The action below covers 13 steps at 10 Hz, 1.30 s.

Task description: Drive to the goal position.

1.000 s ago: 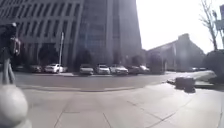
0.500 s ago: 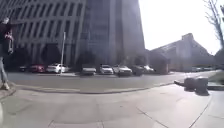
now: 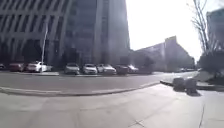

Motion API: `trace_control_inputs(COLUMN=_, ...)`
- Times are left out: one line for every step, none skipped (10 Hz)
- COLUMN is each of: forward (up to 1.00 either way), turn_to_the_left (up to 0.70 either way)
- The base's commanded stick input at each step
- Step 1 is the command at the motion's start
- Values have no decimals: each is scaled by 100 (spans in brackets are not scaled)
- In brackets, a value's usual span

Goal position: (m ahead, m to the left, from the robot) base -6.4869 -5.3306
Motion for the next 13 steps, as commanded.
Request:
trace_control_inputs(forward=70, turn_to_the_left=-26)
trace_control_inputs(forward=70, turn_to_the_left=-35)
trace_control_inputs(forward=70, turn_to_the_left=-35)
trace_control_inputs(forward=70, turn_to_the_left=-35)
trace_control_inputs(forward=70, turn_to_the_left=-35)
trace_control_inputs(forward=70, turn_to_the_left=-35)
trace_control_inputs(forward=70, turn_to_the_left=-35)
trace_control_inputs(forward=70, turn_to_the_left=-35)
trace_control_inputs(forward=70, turn_to_the_left=-35)
trace_control_inputs(forward=70, turn_to_the_left=-35)
trace_control_inputs(forward=65, turn_to_the_left=-39)
trace_control_inputs(forward=53, turn_to_the_left=-48)
trace_control_inputs(forward=45, turn_to_the_left=-45)
